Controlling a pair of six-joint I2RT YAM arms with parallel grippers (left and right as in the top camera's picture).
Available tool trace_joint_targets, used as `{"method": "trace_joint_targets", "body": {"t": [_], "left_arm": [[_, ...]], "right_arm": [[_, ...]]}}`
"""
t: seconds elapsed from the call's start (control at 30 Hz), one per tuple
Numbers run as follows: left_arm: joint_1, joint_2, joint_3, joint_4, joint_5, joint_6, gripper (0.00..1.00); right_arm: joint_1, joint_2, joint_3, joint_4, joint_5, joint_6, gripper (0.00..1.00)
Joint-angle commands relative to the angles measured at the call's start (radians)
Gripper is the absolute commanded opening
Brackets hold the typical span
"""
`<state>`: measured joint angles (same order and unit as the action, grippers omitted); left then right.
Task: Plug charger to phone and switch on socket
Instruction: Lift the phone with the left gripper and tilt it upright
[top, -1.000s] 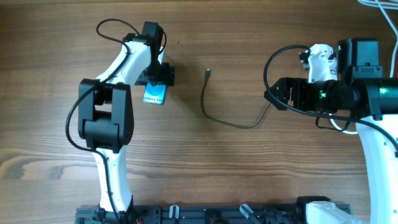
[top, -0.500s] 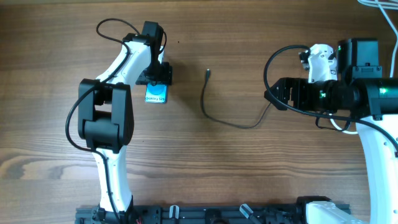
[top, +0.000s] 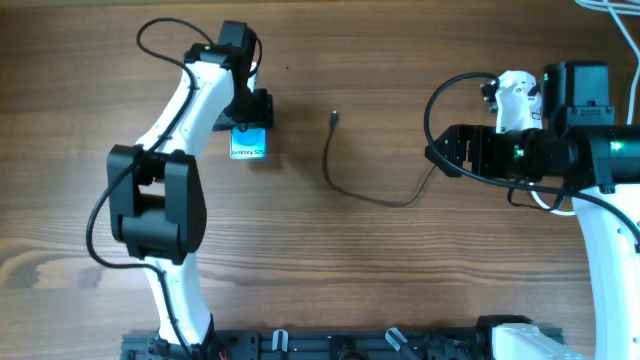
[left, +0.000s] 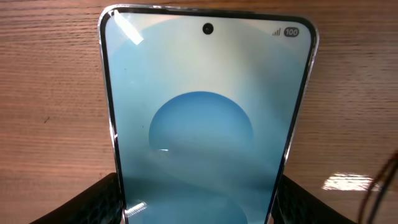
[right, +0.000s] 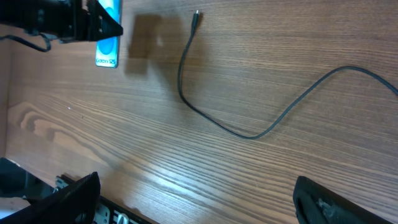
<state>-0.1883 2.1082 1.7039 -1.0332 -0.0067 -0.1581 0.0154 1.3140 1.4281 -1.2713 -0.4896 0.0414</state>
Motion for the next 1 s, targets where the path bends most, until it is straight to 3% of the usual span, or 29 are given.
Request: {"method": "trace_joint_targets", "body": {"t": [0.0, 0.07, 0.2, 0.3, 0.53, 0.6, 0.63, 0.73, 0.83, 0.97], "left_arm": [[-0.006, -0.082, 0.025, -0.02, 0.143, -0.118, 0.64], [-0.006, -0.098, 0.025, -0.038, 0.254, -0.172, 0.56], [-0.006, -0.101, 0.025, -0.046, 0.477, -0.208, 0.6], [-0.006, -0.101, 0.025, -0.045, 0.558, -0.247, 0.59], [-0.006, -0.101, 0.025, -0.045, 0.636, -0.247, 0.38], [-0.006, -0.101, 0.025, -0.045, 0.67, -0.247, 0.28], [-0.006, -0.101, 0.025, -0.045, 0.708, -0.248, 0.17], [-0.006, -0.101, 0.025, -0.045, 0.785, -0.273, 0.04], [-0.006, -0.101, 0.025, -0.059, 0.818, -0.414, 0.04], [-0.006, -0.101, 0.025, -0.069, 0.98, -0.435, 0.04]], "right_arm": [[0.0, 0.006, 0.019, 0.002, 0.002, 0.011, 1.0], [0.0, 0.006, 0.019, 0.002, 0.002, 0.011, 1.0], [0.0, 0.006, 0.019, 0.002, 0.002, 0.011, 1.0], [0.0, 0.006, 0.019, 0.002, 0.002, 0.011, 1.0], [0.0, 0.006, 0.019, 0.002, 0.002, 0.011, 1.0], [0.0, 0.006, 0.019, 0.002, 0.002, 0.011, 1.0], [0.0, 0.006, 0.019, 0.002, 0.002, 0.011, 1.0], [0.0, 0.006, 0.019, 0.002, 0.002, 0.012, 1.0], [0.0, 0.006, 0.019, -0.001, 0.002, 0.014, 1.0], [0.0, 0.006, 0.019, -0.001, 0.002, 0.014, 1.0]]}}
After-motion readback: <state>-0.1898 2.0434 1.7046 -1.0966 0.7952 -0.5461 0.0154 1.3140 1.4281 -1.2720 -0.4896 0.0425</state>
